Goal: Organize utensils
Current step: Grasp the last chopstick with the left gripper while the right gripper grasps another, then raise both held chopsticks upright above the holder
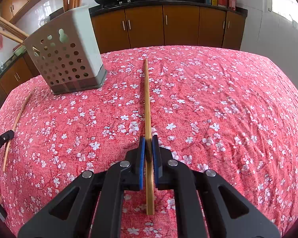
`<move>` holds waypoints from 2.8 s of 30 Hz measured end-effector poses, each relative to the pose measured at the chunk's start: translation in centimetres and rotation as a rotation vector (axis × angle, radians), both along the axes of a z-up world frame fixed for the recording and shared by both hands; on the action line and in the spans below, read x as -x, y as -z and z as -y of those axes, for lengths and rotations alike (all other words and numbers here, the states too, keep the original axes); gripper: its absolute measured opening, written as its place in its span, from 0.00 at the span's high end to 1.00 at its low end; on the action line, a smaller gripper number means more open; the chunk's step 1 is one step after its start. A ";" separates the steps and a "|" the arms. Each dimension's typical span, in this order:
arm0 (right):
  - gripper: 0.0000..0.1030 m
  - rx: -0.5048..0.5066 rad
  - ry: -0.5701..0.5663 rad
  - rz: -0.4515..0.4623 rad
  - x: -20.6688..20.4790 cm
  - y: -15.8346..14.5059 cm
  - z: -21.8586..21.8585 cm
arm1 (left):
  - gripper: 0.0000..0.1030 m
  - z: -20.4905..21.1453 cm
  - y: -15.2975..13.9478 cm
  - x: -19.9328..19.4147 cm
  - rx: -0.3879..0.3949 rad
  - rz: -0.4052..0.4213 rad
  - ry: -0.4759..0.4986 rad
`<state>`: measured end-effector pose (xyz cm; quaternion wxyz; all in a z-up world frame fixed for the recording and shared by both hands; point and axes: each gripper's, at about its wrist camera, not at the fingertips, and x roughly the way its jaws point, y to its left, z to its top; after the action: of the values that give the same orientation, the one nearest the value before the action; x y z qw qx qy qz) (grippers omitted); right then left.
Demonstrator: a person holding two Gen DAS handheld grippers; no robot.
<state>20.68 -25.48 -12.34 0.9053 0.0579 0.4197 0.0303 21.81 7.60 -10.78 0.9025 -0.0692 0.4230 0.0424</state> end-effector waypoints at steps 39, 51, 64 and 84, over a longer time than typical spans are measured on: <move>0.92 -0.016 -0.003 0.003 2.1 -0.2 0.6 | 0.92 1.2 -0.2 3.1 -0.087 -0.018 0.089; 0.92 -0.058 0.036 0.201 4.5 -5.9 2.2 | 0.93 1.4 -5.3 4.0 -0.048 0.096 0.096; 0.92 -0.063 0.053 0.280 4.8 -7.9 2.6 | 0.93 1.4 -9.3 4.4 -0.018 0.206 0.083; 0.92 -0.139 0.030 0.500 5.1 -16.6 2.5 | 0.93 3.0 -18.1 4.8 -0.013 0.425 0.134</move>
<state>15.63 -27.98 4.22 0.9751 0.1170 0.1790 0.0591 16.97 4.62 7.36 0.9726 -0.0424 0.2268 -0.0302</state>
